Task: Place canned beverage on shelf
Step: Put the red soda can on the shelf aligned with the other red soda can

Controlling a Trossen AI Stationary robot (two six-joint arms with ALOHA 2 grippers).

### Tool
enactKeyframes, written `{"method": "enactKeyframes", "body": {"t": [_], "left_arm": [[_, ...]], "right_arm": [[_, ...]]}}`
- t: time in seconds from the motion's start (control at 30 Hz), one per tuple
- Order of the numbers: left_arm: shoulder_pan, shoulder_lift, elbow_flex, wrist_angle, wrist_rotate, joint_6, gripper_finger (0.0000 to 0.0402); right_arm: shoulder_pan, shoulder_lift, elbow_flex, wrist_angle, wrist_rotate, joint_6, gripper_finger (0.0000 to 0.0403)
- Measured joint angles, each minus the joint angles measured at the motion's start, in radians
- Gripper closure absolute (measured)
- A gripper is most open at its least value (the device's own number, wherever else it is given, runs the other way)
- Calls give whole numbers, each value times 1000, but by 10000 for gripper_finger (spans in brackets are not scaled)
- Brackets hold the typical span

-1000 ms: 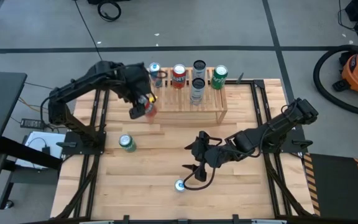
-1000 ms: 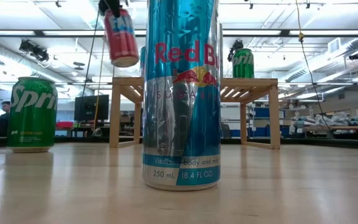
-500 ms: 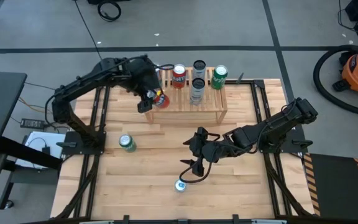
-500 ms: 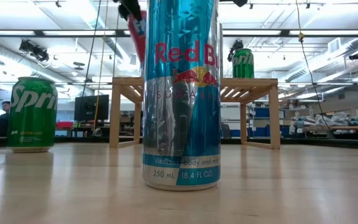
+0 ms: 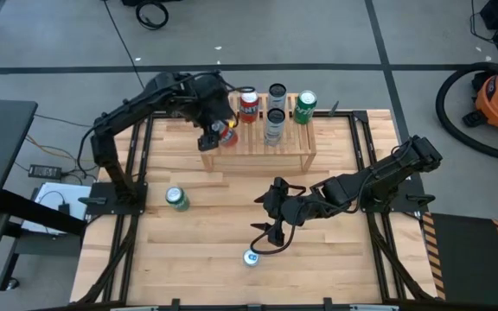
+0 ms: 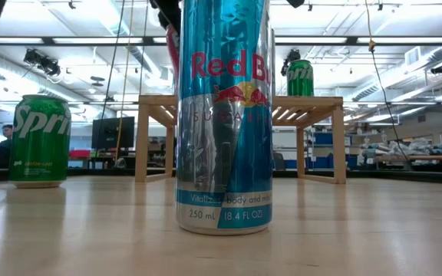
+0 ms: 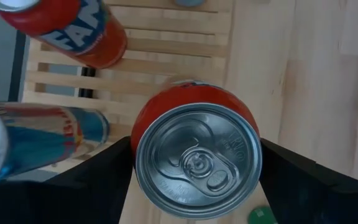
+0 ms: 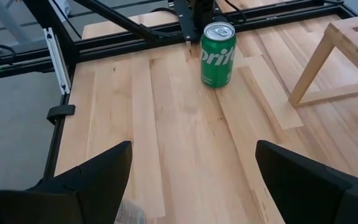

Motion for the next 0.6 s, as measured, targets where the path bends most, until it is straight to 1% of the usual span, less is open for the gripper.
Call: {"method": "enactKeyframes", "body": {"t": [0.13, 0.2, 0.27, 0.4, 0.6], "left_arm": [[25, 46, 96, -65, 0, -8, 92], [38, 68, 124, -78, 1, -8, 92], [53, 81, 131, -73, 9, -7, 92], [69, 88, 122, -77, 62, -7, 92], [64, 90, 110, -75, 79, -6, 92]], "right_arm": [[0, 0, 0, 1, 0, 0, 51], [0, 0, 0, 6, 0, 0, 51], [0, 0, 0, 9, 0, 0, 51], [2, 0, 0, 11, 0, 0, 51], [3, 0, 0, 11, 0, 0, 51]]}}
